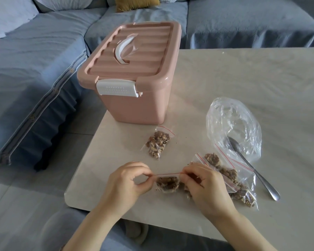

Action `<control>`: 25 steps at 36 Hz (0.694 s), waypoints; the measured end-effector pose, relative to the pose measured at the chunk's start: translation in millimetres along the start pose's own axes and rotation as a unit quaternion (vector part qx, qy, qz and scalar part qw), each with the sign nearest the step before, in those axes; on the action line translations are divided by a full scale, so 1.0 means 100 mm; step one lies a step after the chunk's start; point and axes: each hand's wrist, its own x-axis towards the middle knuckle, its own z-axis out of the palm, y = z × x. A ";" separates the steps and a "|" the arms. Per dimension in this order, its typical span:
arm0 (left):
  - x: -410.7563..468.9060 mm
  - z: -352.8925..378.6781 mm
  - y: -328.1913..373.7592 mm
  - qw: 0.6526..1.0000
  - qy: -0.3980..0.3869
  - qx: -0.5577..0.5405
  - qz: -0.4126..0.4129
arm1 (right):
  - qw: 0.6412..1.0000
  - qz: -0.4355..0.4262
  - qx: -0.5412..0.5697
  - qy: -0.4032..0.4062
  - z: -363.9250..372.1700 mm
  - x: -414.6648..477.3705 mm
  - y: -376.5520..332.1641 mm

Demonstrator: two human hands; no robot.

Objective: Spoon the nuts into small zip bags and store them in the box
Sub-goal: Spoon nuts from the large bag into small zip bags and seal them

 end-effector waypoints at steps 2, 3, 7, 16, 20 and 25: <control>-0.02 0.02 0.00 0.998 0.028 -0.046 -0.018 | 1.000 0.010 -0.003 0.002 -0.02 0.01 0.00; -0.02 0.03 0.00 0.996 0.051 -0.071 -0.031 | 1.000 0.024 0.000 -0.003 -0.03 0.02 0.00; -0.04 0.05 0.00 0.982 0.098 -0.145 -0.077 | 0.997 0.070 0.005 -0.045 -0.09 0.05 -0.01; -0.05 0.13 -0.02 0.981 0.071 -0.148 -0.106 | 0.993 0.071 0.008 -0.093 -0.07 0.08 -0.03; -0.01 0.14 -0.03 0.989 0.064 -0.117 -0.067 | 0.992 0.074 0.007 -0.104 -0.09 0.09 -0.04; 0.01 0.18 -0.04 0.989 0.063 -0.107 -0.075 | 0.990 0.078 0.005 -0.115 -0.12 0.09 -0.05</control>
